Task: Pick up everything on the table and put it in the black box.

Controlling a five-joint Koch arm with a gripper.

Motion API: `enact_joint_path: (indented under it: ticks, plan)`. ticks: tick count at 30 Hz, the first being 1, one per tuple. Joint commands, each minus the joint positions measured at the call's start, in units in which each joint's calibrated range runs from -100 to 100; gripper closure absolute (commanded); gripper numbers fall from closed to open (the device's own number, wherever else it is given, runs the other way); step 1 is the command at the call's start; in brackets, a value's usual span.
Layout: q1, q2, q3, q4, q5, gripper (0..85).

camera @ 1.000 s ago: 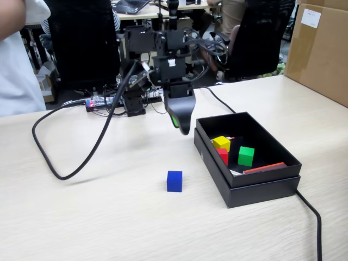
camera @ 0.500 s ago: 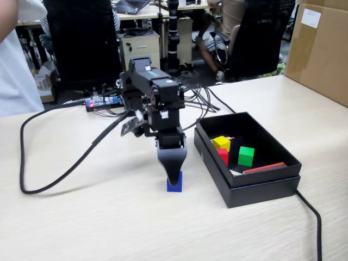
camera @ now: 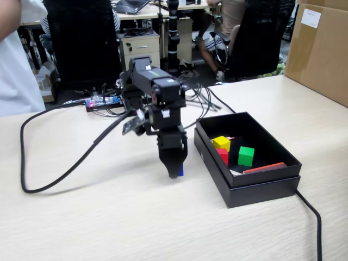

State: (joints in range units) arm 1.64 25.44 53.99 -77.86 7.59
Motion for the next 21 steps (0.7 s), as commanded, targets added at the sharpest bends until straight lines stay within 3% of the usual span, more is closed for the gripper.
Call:
enact_joint_path:
  ticks: [1,9,19,20,21]
  plan:
    - [2.5,-22.2,-1.4,-0.1,-0.7,74.7]
    - [11.4,-31.5,-5.9,-0.1,-0.1,74.6]
    - [14.3,0.1,10.6,-0.1,1.5,74.2]
    - [14.3,1.7,11.6,-0.1,1.5,73.3]
    - [14.3,3.8,11.8,-0.1,1.4,64.4]
